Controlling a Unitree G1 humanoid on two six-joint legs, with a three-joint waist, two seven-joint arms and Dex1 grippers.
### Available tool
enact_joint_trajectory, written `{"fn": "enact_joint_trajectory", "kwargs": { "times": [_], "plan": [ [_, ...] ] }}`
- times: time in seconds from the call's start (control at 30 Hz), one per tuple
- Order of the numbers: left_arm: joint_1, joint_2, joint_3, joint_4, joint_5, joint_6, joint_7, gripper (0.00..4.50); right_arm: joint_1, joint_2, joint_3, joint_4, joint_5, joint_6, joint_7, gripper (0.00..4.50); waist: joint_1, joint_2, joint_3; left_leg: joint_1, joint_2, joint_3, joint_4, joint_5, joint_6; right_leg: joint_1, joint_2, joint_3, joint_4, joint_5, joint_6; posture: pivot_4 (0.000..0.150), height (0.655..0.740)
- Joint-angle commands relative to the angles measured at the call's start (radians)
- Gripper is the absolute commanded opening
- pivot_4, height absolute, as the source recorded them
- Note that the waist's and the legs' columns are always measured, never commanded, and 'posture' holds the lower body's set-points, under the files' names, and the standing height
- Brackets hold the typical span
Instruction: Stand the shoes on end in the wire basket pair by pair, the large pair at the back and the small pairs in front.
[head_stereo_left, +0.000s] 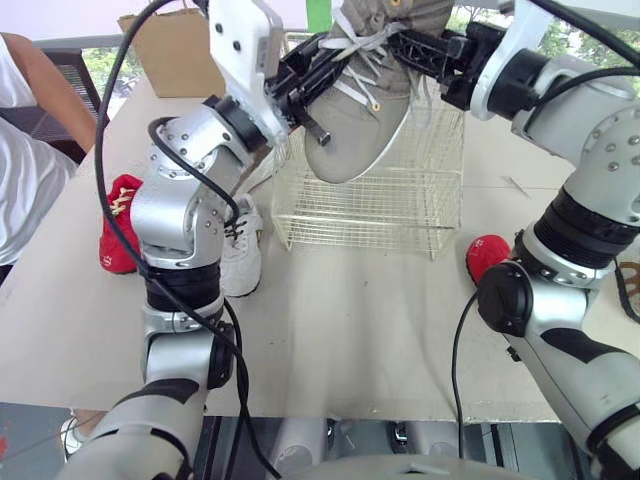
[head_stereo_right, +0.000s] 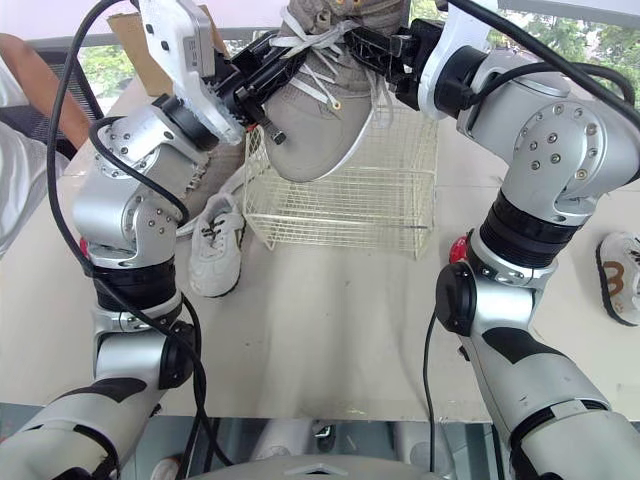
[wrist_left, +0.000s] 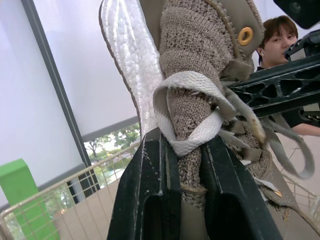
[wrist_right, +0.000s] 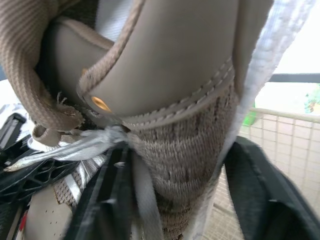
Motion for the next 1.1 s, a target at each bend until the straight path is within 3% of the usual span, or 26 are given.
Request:
{"fn": "enact_joint_trajectory", "kwargs": {
  "times": [0.03, 0.1, 0.13, 0.33, 0.37, 0.57, 0.67, 0.83, 1.1],
  "plan": [
    [-0.024, -0.013, -0.011, -0.11, -0.057, -0.047, -0.027, 0.21, -0.002, 0.007, 0.033, -0.024, 0.029, -0.064, -0.018, 0.84, 0.0, 0.0, 0.0, 0.0, 0.0, 0.0, 0.0, 0.0, 0.0, 0.0, 0.0, 0.0, 0.0, 0.0, 0.0, 0.15, 0.74],
    [-0.024, -0.033, 0.028, -0.126, -0.153, 0.034, -0.015, 0.21, 0.006, -0.006, 0.045, -0.03, 0.039, -0.105, -0.014, 0.56, 0.001, 0.0, 0.0, 0.0, 0.0, 0.0, 0.0, 0.0, 0.0, 0.0, 0.0, 0.0, 0.0, 0.0, 0.0, 0.15, 0.74],
    [-0.028, -0.045, 0.05, -0.132, -0.194, 0.07, 0.003, 1.25, 0.009, -0.014, 0.052, -0.031, 0.042, -0.123, -0.013, 0.46, 0.001, 0.0, 0.0, 0.0, 0.0, 0.0, 0.0, 0.0, 0.0, 0.0, 0.0, 0.0, -0.001, 0.0, 0.0, 0.15, 0.74],
    [-0.015, -0.086, 0.238, -0.141, -0.509, 0.356, 0.22, 4.21, -0.033, -0.094, 0.029, 0.017, 0.084, -0.271, 0.021, 0.2, 0.002, 0.0, 0.0, -0.001, 0.0, -0.002, 0.001, 0.0, 0.0, 0.001, -0.001, 0.0, -0.001, 0.0, 0.0, 0.15, 0.74],
    [0.003, -0.076, 0.257, -0.152, -0.569, 0.396, 0.239, 4.5, -0.044, -0.11, 0.022, 0.032, 0.094, -0.291, 0.027, 0.18, 0.002, 0.0, 0.0, -0.001, 0.0, -0.002, 0.001, 0.0, 0.0, 0.001, -0.001, 0.0, -0.001, 0.0, 0.0, 0.15, 0.74],
    [0.165, 0.034, 0.279, -0.293, -0.794, 0.528, 0.276, 4.5, -0.124, -0.247, 0.038, 0.181, 0.103, -0.443, 0.091, 0.17, -0.007, 0.0, 0.0, 0.0, 0.001, -0.001, 0.0, 0.0, 0.0, 0.001, -0.001, 0.0, -0.002, 0.0, 0.0, 0.15, 0.74],
    [0.296, 0.073, 0.246, -0.397, -0.773, 0.51, 0.296, 4.5, -0.166, -0.328, 0.083, 0.315, 0.044, -0.604, 0.135, 0.17, -0.013, 0.0, 0.0, 0.0, 0.001, 0.0, -0.001, 0.0, 0.0, 0.001, -0.001, 0.002, -0.002, 0.0, 0.0, 0.15, 0.74],
    [0.471, 0.099, 0.236, -0.5, -0.759, 0.393, 0.193, 4.5, -0.188, -0.401, 0.197, 0.529, -0.088, -0.957, 0.23, 0.17, -0.015, 0.0, 0.0, 0.004, 0.0, 0.0, -0.002, 0.0, 0.0, 0.004, 0.0, 0.003, -0.003, 0.0, 0.0, 0.15, 0.74],
    [0.608, 0.166, 0.305, -0.529, -0.796, 0.29, 0.139, 4.5, -0.144, -0.396, 0.281, 0.784, -0.172, -1.332, 0.369, 0.15, -0.02, 0.0, 0.0, 0.005, 0.003, 0.001, -0.002, 0.0, 0.0, 0.004, -0.001, 0.005, -0.003, 0.0, 0.0, 0.15, 0.74]
  ]
}}
